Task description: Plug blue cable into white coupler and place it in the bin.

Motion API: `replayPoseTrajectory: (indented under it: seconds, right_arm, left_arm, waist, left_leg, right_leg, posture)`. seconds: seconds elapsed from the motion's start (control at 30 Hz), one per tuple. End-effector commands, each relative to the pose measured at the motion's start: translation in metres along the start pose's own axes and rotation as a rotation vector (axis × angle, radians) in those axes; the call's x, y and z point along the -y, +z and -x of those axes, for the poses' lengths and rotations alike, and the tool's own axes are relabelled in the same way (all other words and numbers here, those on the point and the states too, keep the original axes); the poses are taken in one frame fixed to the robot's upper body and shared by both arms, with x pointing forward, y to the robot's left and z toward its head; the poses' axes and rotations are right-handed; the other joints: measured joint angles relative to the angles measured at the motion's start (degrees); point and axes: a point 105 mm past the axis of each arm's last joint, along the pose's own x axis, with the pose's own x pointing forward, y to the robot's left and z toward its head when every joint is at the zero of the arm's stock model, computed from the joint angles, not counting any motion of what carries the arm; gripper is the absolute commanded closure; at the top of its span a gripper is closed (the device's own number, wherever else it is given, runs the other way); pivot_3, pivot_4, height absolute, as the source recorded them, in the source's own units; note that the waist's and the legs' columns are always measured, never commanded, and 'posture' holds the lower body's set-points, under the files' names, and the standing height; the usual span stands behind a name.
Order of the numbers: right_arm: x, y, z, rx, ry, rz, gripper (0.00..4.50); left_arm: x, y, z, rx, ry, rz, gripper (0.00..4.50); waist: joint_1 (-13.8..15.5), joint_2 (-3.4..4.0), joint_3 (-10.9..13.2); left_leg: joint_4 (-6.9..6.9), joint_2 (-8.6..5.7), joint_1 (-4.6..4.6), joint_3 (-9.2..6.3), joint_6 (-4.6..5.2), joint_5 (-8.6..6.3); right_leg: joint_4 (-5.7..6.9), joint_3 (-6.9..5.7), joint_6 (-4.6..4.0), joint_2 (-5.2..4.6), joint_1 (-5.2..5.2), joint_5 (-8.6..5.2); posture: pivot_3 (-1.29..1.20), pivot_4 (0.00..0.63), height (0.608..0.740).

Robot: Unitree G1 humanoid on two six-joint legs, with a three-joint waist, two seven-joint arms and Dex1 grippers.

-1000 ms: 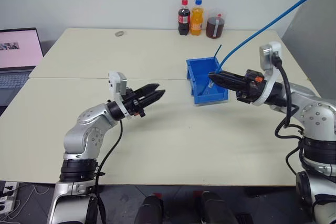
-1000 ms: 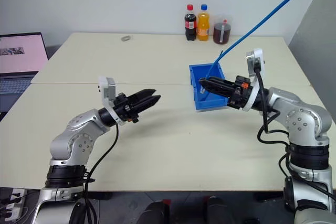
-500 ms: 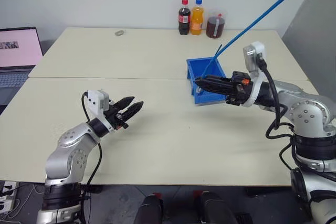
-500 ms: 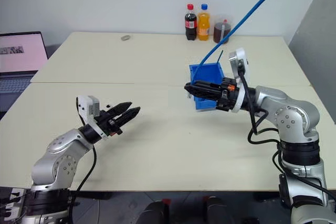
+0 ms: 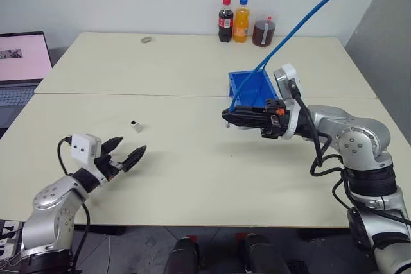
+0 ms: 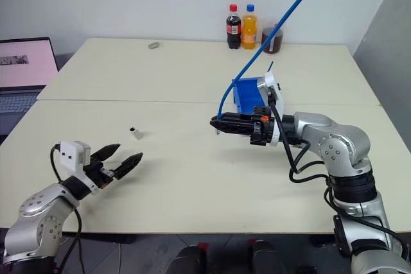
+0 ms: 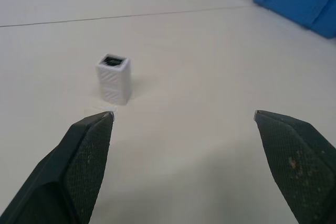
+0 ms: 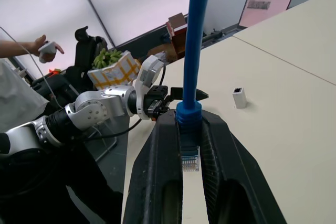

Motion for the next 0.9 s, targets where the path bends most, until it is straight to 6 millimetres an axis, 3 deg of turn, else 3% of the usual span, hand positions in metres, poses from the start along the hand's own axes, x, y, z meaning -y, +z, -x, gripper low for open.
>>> replayPoseTrajectory:
  seconds: [0.03,0.33,0.53,0.9]
  right_arm:
    - [-0.011,0.006,-0.003,0.004,0.040,0.050,4.32]
    - [-0.013,0.002,-0.006,-0.022,0.046,0.056,4.32]
    - [-0.013,0.003,-0.001,-0.023,0.018,0.064,4.32]
    - [-0.014,0.002,0.003,-0.022,-0.020,0.061,4.32]
  left_arm:
    - [-0.021,0.021,0.002,0.054,0.030,-0.094,0.00]
    - [-0.026,0.019,-0.036,-0.017,-0.121,-0.210,0.00]
    - [-0.029,0.005,-0.040,-0.059,-0.155,-0.213,0.00]
    - [-0.032,0.003,-0.050,-0.041,-0.136,-0.192,0.00]
  waist:
    - [0.07,-0.01,0.01]
    - [-0.09,-0.07,0.04]
    - [-0.49,-0.08,0.05]
    - [-0.17,-0.09,0.05]
  left_leg:
    - [0.00,0.00,0.00,0.00,0.00,0.00]
    - [-0.01,-0.02,-0.02,0.02,0.00,0.00]
    - [-0.15,0.00,0.00,0.01,0.00,0.00]
    - [-0.16,-0.02,-0.01,-0.01,0.00,0.00]
  right_leg:
    - [0.00,-0.01,0.00,0.00,0.00,0.00]
    - [0.01,-0.03,-0.01,-0.01,0.00,0.01]
    - [0.02,-0.03,-0.03,-0.01,-0.06,0.00]
    - [0.06,-0.06,-0.04,-0.04,-0.07,0.00]
  posture:
    - [0.00,0.150,0.740]
    - [0.00,0.150,0.740]
    - [0.00,0.150,0.740]
    - [0.00,0.150,0.740]
